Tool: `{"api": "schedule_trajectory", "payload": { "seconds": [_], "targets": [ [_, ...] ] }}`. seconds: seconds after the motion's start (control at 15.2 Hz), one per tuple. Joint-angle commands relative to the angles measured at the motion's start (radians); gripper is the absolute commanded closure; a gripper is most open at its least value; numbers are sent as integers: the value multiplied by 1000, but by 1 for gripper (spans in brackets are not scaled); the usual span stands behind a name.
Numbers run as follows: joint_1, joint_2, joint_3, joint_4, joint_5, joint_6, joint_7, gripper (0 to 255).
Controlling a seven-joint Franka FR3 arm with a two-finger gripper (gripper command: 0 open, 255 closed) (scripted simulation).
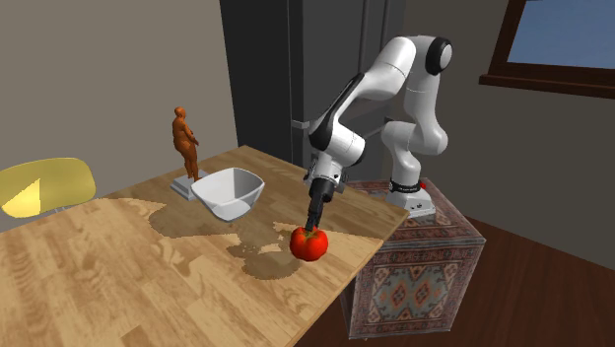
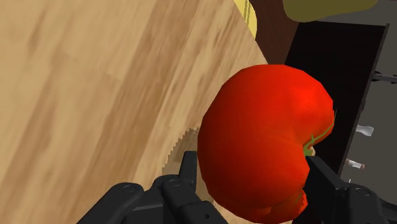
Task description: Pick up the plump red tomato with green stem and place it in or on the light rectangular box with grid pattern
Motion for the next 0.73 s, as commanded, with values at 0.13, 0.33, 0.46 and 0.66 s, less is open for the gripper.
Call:
{"api": "schedule_trajectory", "payload": {
  "seconds": [0.13, 0.33, 0.46, 0.66],
  "targets": [
    [6, -50, 6, -3, -59, 37, 68, 255],
    [10, -84, 9, -3, -108, 61, 123, 255],
    [12, -107, 12, -3, -143, 76, 162, 255],
    [16, -139, 15, -3, -199, 97, 225, 255]
  ]
}}
